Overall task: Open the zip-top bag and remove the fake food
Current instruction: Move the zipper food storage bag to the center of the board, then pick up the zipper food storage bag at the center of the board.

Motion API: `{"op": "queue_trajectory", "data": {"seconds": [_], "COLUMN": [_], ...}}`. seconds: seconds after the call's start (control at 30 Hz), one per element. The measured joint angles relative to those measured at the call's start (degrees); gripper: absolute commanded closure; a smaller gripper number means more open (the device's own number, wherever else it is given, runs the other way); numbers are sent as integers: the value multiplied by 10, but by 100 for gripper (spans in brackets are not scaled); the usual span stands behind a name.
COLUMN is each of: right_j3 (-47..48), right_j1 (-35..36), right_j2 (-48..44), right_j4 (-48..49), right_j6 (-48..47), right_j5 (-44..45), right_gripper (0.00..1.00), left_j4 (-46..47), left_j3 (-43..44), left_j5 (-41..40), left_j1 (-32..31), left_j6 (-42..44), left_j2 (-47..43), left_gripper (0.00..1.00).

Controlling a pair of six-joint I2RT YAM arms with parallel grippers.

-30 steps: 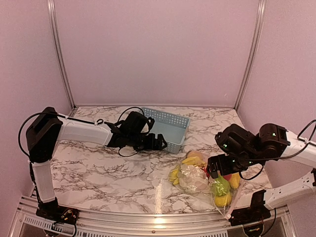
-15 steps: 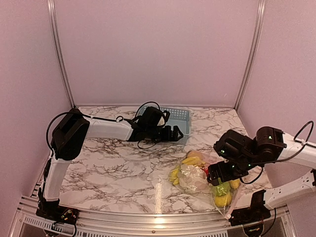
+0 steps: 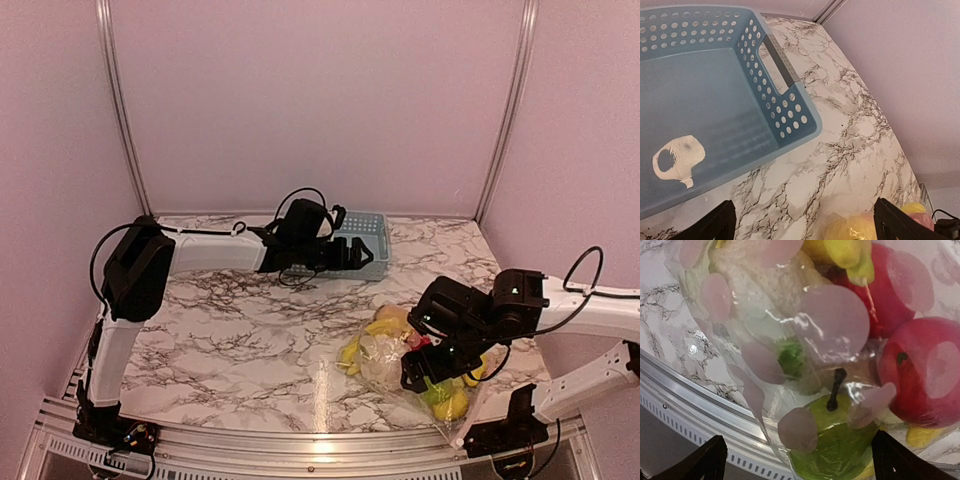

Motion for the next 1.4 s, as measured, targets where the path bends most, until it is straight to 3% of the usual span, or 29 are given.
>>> {"op": "queue_trajectory", "data": {"seconds": [0.27, 0.47, 0.77, 0.9, 1.07, 1.4], "right_j3": [25, 81, 196, 199, 166, -61], "right_j1": [-7, -66, -82, -84, -98, -210], "right_j2": [113, 199, 292, 263, 162, -42], "right_j4": [77, 170, 279, 273, 233, 215], "right_j6": [-47, -86, -109, -109, -82, -3], "right_j5": [-34, -44, -40, 0, 54, 13], "right_gripper": [1, 1, 1, 1, 2, 16], "left_j4": [-19, -28, -54, -62, -63, -61], "left_j3": [-148, -236, -338, -351, -337, -301], "left_j5": [-34, -66, -79, -49, -18, 5], "left_j1": [4, 45, 79, 78, 60, 7], "left_j6": [4, 5, 7, 11, 24, 26], "left_j2": [-168, -307, -362, -362, -359, -328], "left_gripper": [1, 1, 1, 1, 1, 1]}}
